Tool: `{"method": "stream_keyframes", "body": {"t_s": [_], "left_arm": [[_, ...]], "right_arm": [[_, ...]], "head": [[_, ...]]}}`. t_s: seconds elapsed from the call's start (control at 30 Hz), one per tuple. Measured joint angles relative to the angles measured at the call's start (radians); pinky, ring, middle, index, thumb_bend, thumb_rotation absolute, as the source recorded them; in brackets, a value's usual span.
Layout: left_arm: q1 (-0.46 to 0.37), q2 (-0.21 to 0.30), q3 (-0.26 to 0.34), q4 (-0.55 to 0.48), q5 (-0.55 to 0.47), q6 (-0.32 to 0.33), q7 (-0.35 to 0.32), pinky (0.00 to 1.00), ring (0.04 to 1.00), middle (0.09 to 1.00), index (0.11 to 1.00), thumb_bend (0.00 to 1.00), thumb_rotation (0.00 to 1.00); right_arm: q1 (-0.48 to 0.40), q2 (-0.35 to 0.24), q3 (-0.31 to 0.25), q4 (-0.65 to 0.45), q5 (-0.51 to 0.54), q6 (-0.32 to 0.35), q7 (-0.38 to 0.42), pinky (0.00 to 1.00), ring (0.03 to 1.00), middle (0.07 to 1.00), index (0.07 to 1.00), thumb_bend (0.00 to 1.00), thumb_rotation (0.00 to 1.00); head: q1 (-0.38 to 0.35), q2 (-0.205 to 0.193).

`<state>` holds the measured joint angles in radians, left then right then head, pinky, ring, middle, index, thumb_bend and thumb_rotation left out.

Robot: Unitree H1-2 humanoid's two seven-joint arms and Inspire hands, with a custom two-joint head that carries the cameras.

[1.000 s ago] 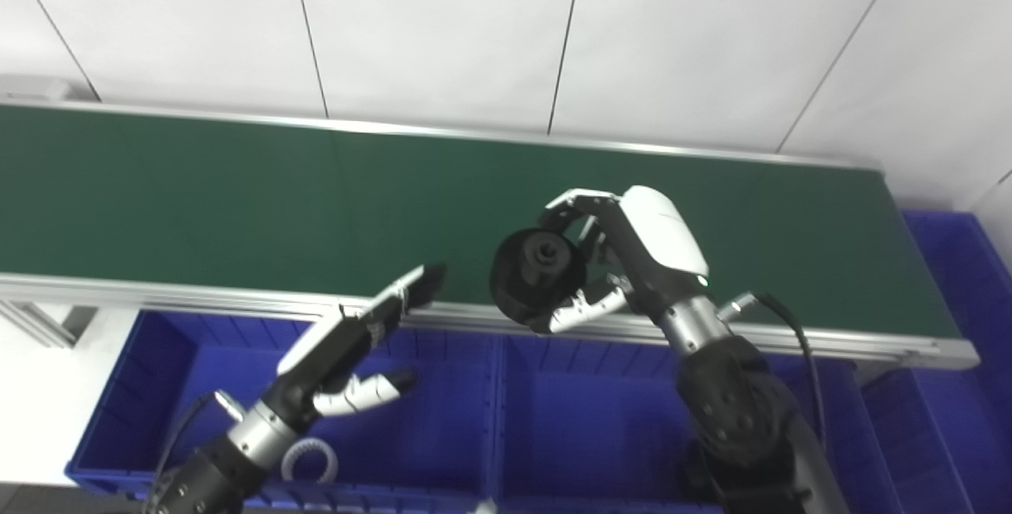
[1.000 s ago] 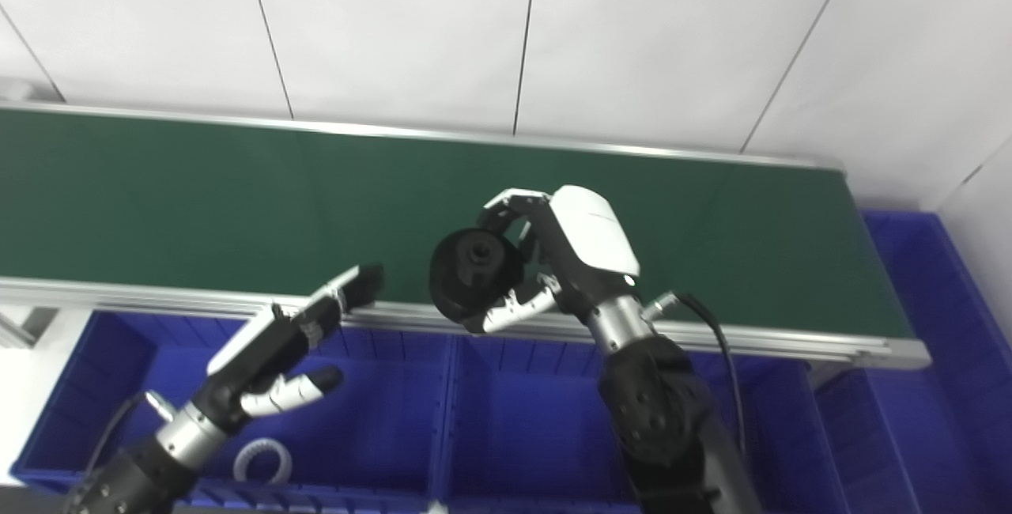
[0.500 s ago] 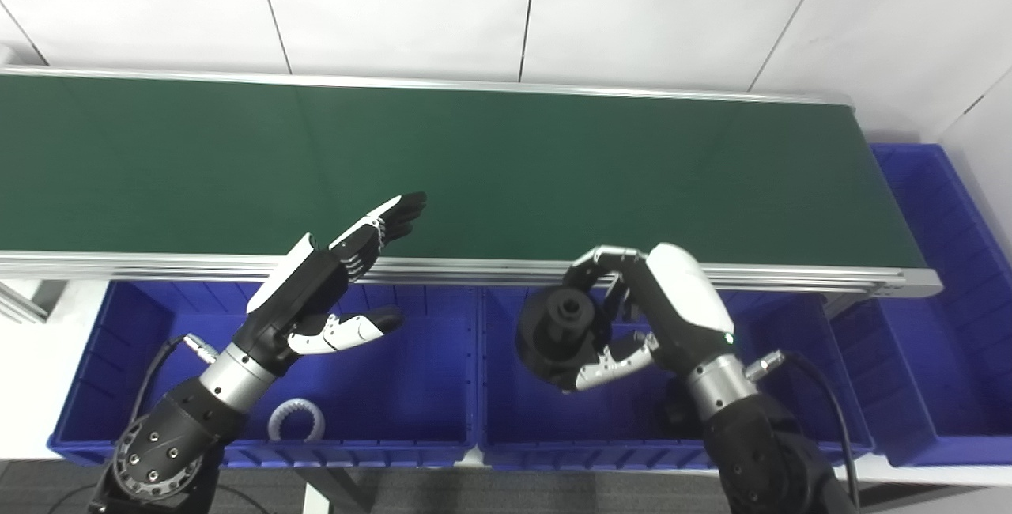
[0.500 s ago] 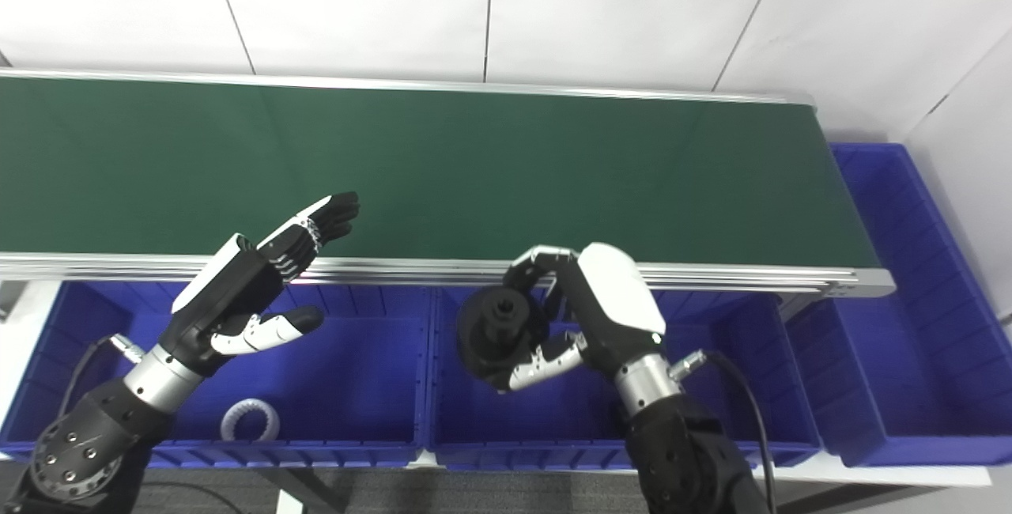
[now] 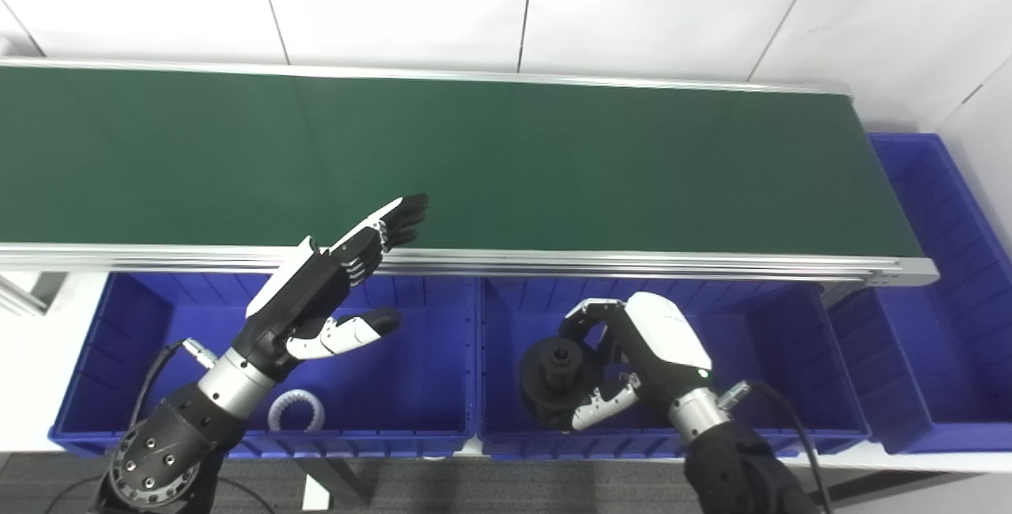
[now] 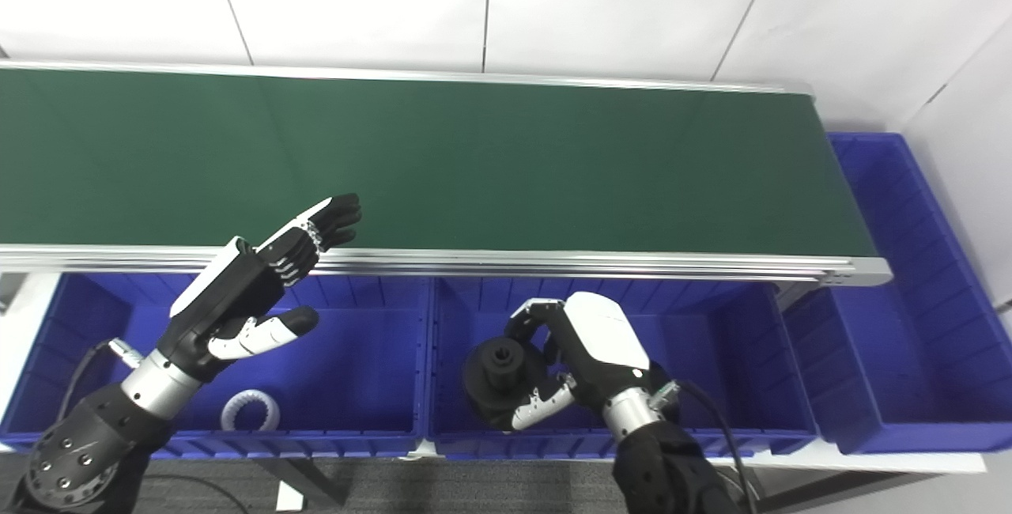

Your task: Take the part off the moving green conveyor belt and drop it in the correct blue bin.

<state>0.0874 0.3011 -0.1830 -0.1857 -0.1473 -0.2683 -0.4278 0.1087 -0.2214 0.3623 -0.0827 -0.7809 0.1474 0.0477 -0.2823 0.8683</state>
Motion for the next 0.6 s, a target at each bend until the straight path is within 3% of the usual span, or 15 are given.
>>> {"method": "stream_keyframes", "body": {"t_s": [0.1, 0.27, 0.5, 0.57, 0.6], "left_arm": [[0.001, 0.000, 0.002, -0.001, 0.000, 0.000, 0.000, 0.94, 0.967, 0.966, 0.945, 0.44, 0.61], [0.004, 0.000, 0.005, -0.005, 0.004, 0.000, 0.001, 0.94, 0.967, 0.965, 0.943, 0.45, 0.61], [0.019, 0.000, 0.011, -0.010, 0.021, 0.000, 0.002, 0.94, 0.966, 0.963, 0.941, 0.44, 0.61], [0.019, 0.000, 0.013, -0.011, 0.020, 0.000, 0.002, 0.94, 0.968, 0.964, 0.941, 0.43, 0.61], [0.019, 0.000, 0.013, -0.012, 0.020, 0.000, 0.001, 0.94, 0.969, 0.966, 0.942, 0.43, 0.60]], "right_arm": [[-0.010, 0.005, 0.000, 0.050, -0.017, -0.015, -0.062, 0.35, 0.409, 0.476, 0.522, 0.52, 0.00], [-0.033, 0.010, -0.009, 0.085, -0.051, -0.017, -0.143, 0.31, 0.392, 0.466, 0.529, 0.52, 0.00], [-0.052, 0.035, -0.016, 0.176, -0.061, -0.020, -0.230, 0.40, 0.413, 0.474, 0.529, 0.52, 0.00], [-0.060, 0.045, -0.016, 0.187, -0.066, -0.020, -0.245, 0.45, 0.498, 0.439, 0.527, 0.52, 0.00], [-0.064, 0.048, -0.015, 0.187, -0.067, -0.020, -0.247, 0.51, 0.555, 0.555, 0.620, 0.71, 0.05]], "head": [[0.002, -0.002], [0.005, -0.003], [0.014, -0.005], [0.012, -0.005], [0.012, -0.005]]}}
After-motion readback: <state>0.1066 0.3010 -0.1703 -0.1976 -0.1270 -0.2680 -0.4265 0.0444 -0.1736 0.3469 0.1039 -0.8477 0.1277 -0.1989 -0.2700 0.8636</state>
